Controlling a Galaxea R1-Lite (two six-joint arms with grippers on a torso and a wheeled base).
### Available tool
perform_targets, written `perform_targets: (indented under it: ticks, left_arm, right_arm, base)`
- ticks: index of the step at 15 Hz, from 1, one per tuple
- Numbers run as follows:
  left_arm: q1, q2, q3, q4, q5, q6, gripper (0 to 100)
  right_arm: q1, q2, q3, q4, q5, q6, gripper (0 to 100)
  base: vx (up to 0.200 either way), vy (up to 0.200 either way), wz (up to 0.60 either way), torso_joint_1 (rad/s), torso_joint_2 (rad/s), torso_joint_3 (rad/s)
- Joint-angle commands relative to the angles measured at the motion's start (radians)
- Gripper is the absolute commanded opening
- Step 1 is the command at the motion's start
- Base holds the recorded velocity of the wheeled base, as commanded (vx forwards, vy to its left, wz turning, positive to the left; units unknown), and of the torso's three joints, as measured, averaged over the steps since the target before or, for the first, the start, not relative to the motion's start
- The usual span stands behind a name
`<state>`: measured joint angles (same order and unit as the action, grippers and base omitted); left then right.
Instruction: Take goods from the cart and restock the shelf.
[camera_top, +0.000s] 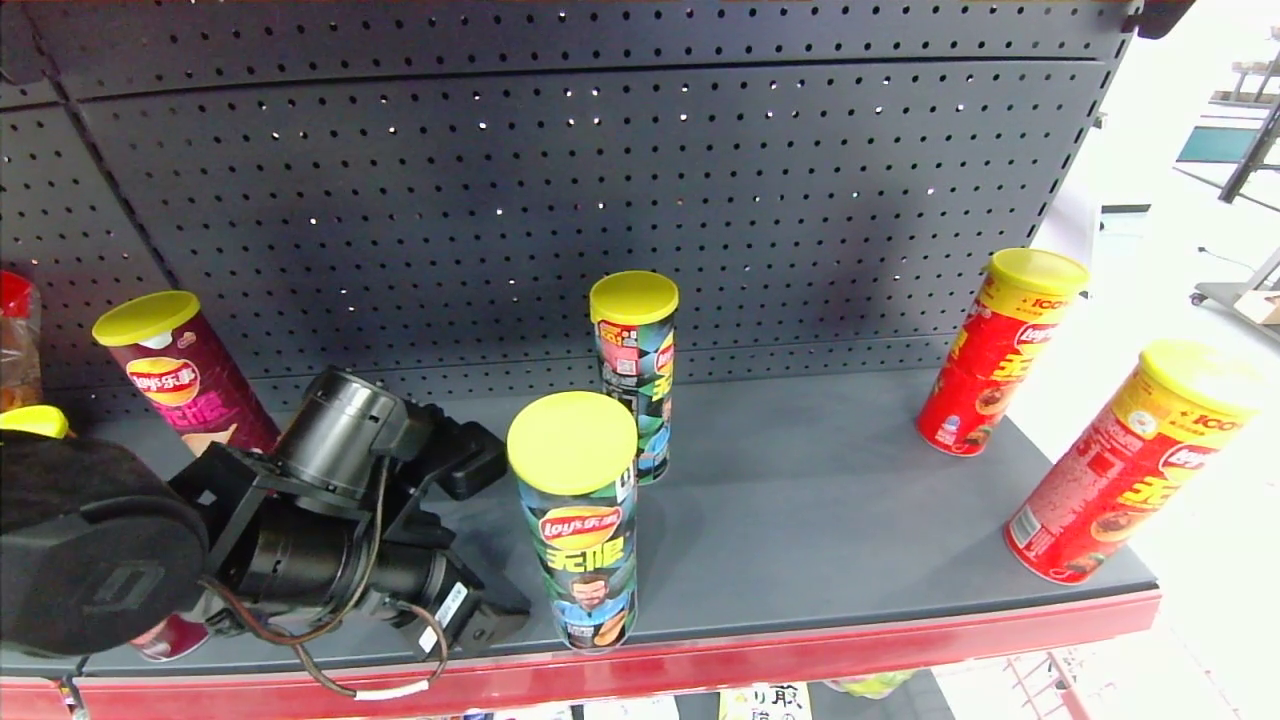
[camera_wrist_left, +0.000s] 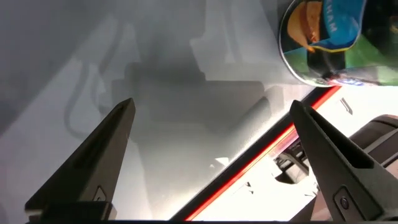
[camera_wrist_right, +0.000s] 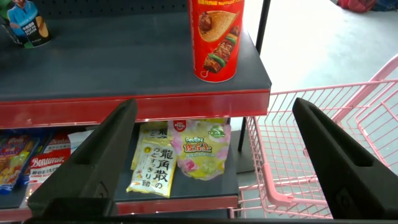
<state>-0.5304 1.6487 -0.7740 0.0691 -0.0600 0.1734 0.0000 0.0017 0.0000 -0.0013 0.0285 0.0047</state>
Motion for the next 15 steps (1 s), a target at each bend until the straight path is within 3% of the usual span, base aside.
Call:
perform_targets:
  ticks: [1,15]
  left_arm:
    - [-0.014,0.010,-0.002,0.000,-0.001,0.001,100]
    - [-0.003,0.059,-0.031,-0.005,0.032,-0.002,100]
  right_arm:
    - [0.000,0.000,0.000,0.000,0.001,0.000,100]
    - [0.000,0.000,0.000,0.000,0.001,0.000,100]
  base:
    - [0.000,0.000,0.00,0.000,0.00,0.000]
    - [0.000,0.000,0.00,0.000,0.00,0.000]
